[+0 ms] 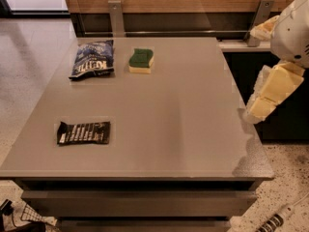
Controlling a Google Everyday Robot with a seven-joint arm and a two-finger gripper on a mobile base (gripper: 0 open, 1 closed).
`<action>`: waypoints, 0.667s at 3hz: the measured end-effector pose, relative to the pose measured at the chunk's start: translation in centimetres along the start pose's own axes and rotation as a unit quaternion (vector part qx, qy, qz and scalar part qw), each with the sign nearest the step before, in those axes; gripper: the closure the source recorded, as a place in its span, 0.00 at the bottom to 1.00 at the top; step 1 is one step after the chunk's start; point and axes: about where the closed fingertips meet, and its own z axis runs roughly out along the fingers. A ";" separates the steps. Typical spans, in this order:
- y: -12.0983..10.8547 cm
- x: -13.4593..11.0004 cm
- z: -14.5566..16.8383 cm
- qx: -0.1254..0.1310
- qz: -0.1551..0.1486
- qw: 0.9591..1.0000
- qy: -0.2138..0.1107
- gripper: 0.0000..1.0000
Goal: Pick rxbar chocolate
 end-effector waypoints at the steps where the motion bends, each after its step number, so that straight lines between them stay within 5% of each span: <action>1: -0.2 -2.1 2.2 -0.008 0.000 0.998 -0.065 0.00; 2: 0.2 -5.7 5.5 -0.024 -0.003 0.985 -0.172 0.00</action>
Offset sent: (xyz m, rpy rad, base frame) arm 0.0399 0.1297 -0.0326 0.6591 -0.0826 0.2341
